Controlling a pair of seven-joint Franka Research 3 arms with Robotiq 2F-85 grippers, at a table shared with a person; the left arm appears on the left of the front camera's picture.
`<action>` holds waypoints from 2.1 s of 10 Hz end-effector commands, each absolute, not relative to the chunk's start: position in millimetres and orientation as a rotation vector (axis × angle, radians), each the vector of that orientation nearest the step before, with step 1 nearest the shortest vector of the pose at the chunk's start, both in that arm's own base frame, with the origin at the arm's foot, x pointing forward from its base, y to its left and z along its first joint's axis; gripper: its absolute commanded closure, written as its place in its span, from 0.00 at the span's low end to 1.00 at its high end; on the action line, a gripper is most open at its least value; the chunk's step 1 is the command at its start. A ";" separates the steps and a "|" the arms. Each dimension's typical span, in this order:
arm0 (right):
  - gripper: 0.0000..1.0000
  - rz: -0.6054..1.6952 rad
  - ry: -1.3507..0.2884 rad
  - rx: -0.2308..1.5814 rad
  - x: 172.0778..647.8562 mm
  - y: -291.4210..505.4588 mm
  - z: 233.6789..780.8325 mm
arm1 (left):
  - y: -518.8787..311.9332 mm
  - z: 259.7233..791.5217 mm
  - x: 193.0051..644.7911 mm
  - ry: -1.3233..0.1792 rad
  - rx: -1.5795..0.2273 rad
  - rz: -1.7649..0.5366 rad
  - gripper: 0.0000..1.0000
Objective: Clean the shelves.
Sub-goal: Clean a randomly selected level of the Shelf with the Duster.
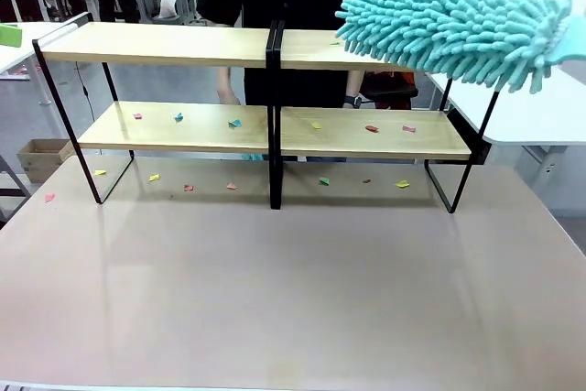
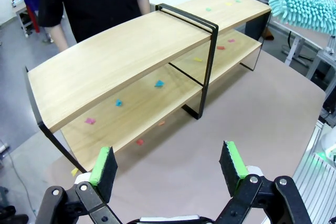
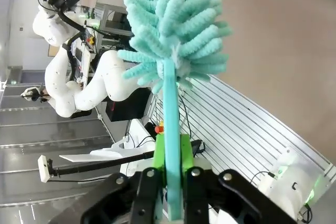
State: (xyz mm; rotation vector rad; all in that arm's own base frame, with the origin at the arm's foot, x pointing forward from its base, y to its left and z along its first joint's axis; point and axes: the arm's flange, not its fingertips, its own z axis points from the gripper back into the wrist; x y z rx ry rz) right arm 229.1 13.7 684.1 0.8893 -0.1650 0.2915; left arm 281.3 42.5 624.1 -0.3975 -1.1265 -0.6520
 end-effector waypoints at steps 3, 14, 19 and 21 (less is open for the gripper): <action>0.88 0.320 -0.272 0.840 233.5 39.8 695.5 | 42.8 624.0 281.4 -1.123 -0.400 -0.655 0.00; 0.88 0.038 -0.403 0.374 349.4 229.8 660.3 | 42.8 624.0 281.4 -1.123 -0.400 -0.655 0.00; 0.88 -0.254 -0.386 0.145 362.8 170.3 672.4 | 42.8 624.0 281.4 -1.123 -0.400 -0.655 0.00; 0.88 -0.422 -0.395 0.035 364.9 143.4 692.6 | 42.8 624.0 281.4 -1.123 -0.400 -0.655 0.00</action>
